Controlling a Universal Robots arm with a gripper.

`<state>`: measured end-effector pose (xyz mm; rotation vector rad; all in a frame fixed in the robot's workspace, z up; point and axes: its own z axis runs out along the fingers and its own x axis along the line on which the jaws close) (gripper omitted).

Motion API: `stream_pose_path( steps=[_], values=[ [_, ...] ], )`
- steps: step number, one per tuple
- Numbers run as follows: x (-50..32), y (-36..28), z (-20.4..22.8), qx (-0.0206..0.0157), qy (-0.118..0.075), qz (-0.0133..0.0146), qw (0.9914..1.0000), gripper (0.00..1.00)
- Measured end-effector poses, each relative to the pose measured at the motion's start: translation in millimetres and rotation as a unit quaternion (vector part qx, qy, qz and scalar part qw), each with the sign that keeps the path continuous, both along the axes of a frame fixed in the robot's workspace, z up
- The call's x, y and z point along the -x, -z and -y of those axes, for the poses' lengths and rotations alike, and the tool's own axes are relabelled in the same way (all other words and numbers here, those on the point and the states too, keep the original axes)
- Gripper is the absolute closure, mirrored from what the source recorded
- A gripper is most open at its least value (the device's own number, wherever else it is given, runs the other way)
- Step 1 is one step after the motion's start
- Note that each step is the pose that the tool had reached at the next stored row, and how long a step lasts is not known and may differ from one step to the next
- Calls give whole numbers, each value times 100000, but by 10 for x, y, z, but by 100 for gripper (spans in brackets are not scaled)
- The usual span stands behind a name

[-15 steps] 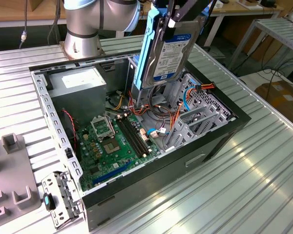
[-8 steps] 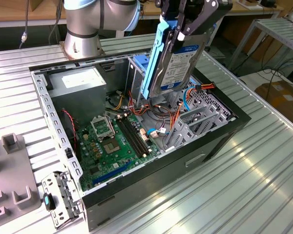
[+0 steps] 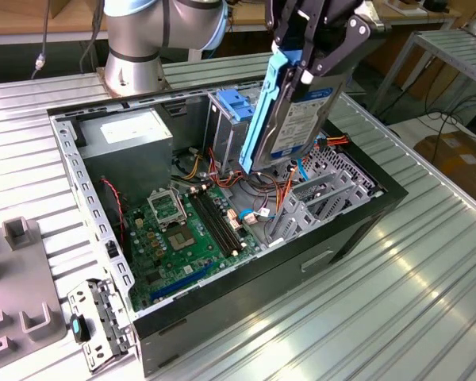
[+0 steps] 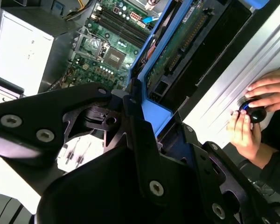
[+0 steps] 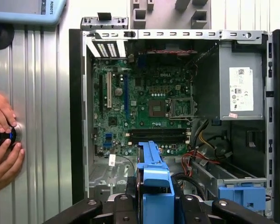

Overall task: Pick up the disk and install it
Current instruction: 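Insert the disk into the insertion slot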

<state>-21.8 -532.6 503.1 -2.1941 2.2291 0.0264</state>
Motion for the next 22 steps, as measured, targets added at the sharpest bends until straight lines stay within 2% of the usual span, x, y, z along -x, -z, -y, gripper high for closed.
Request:
stream_pose_path(
  steps=[1,2,3,5,10,12,13,16,19,22],
  values=[
    [-38,21,35,-8,1,-2,100000,63],
    [-129,35,42,4,-7,-1,100000,63],
    [-174,44,45,-7,-3,1,100000,63],
    [-220,59,57,-4,-2,0,100000,63],
    [-292,128,173,-7,-2,2,100000,63],
    [-335,168,206,-14,-1,11,100000,63],
    [-383,196,218,10,-4,27,100000,63],
    [-456,238,237,46,-1,76,100000,63],
    [-591,313,275,88,-2,120,100000,63],
    [-713,361,288,168,-5,140,100000,63]
  ],
)
